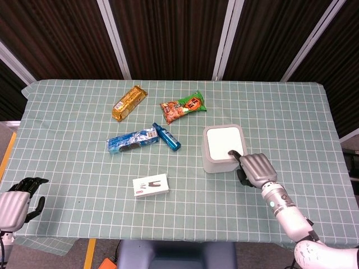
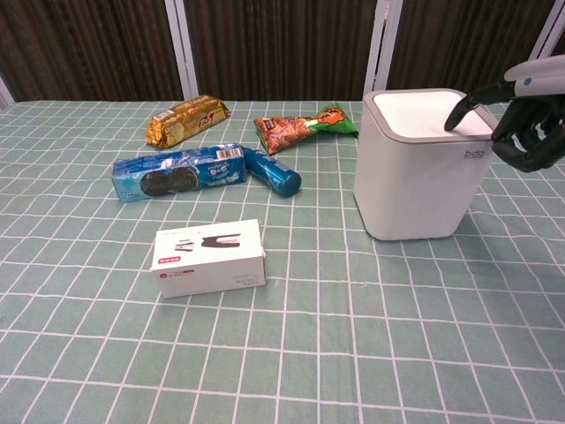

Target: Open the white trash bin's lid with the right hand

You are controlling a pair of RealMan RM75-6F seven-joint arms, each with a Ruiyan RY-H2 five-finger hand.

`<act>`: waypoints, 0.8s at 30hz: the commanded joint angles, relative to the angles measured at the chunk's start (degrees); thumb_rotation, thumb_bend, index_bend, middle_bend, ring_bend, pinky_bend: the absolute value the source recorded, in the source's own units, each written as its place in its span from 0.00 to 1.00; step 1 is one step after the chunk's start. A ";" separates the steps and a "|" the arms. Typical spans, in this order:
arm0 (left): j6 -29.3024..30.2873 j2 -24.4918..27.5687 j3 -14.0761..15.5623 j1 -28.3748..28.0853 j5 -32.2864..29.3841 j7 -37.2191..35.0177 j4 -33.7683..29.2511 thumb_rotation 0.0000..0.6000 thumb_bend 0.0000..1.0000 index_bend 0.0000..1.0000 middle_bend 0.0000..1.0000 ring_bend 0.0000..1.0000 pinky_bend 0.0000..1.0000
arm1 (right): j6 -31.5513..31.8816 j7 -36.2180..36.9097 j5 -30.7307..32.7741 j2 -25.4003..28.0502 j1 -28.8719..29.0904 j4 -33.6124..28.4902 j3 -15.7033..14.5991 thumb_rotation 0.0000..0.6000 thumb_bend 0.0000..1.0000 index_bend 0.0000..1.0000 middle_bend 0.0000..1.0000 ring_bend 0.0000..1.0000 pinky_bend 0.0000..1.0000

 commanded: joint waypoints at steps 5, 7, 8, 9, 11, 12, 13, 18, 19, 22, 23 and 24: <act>0.09 0.03 0.07 0.06 0.16 -0.03 -0.03 1.00 0.51 0.28 0.29 0.24 0.42 | 0.86 1.57 0.71 -0.20 2.47 0.83 -2.21 1.00 0.68 0.29 0.78 0.78 0.91; 0.07 0.03 0.05 0.07 0.10 -0.09 -0.01 1.00 0.51 0.28 0.29 0.24 0.42 | 0.72 2.02 1.10 0.02 2.96 1.02 -2.72 1.00 0.68 0.29 0.78 0.78 0.91; 0.04 0.03 0.02 0.07 0.02 -0.10 -0.01 1.00 0.51 0.28 0.29 0.24 0.42 | 0.49 2.41 1.44 0.15 3.30 1.24 -3.01 1.00 0.68 0.29 0.78 0.78 0.91; 0.00 0.02 0.00 0.06 -0.03 -0.11 -0.01 1.00 0.51 0.28 0.29 0.24 0.42 | 0.34 2.68 1.68 0.24 3.54 1.41 -3.25 1.00 0.68 0.29 0.78 0.78 0.91; -0.07 -0.01 0.00 0.04 -0.06 -0.12 0.00 1.00 0.51 0.28 0.29 0.24 0.42 | 0.35 3.21 1.63 0.37 3.97 1.72 -3.76 1.00 0.68 0.28 0.78 0.77 0.91; -0.12 -0.03 0.03 0.03 -0.05 -0.10 0.02 1.00 0.51 0.28 0.29 0.24 0.42 | 0.64 3.39 1.22 0.37 4.04 1.74 -3.95 1.00 0.68 0.27 0.78 0.77 0.91; -0.18 -0.04 0.05 0.01 -0.04 -0.06 0.02 1.00 0.51 0.28 0.29 0.24 0.42 | 1.06 3.60 0.61 0.40 4.00 1.64 -4.13 1.00 0.68 0.27 0.78 0.77 0.91; -0.46 -0.02 0.13 -0.04 -0.10 0.00 -0.06 1.00 0.51 0.28 0.30 0.24 0.42 | 4.73 6.81 -6.97 1.93 1.52 -0.70 -4.84 1.00 0.68 0.22 0.78 0.77 0.91; -0.34 0.00 0.12 -0.01 -0.05 0.02 -0.08 1.00 0.51 0.28 0.29 0.24 0.42 | 5.91 8.04 -8.86 2.33 0.50 -1.21 -4.87 1.00 0.68 0.21 0.78 0.77 0.91; -0.17 -0.06 0.10 0.06 -0.02 0.20 -0.05 1.00 0.51 0.28 0.30 0.25 0.42 | 8.89 11.05 -15.61 3.48 -2.37 -1.71 -5.53 1.00 0.68 0.19 0.78 0.78 0.91; -0.21 -0.08 0.13 0.07 -0.01 0.29 -0.09 1.00 0.51 0.28 0.30 0.25 0.42 | 9.96 12.15 -17.92 3.82 -3.32 -1.67 -5.68 1.00 0.68 0.19 0.78 0.78 0.91; -0.23 -0.10 0.15 0.07 -0.01 0.35 -0.13 1.00 0.51 0.28 0.30 0.26 0.42 | 10.73 12.92 -19.53 4.02 -3.97 -1.56 -5.76 1.00 0.68 0.18 0.78 0.78 0.91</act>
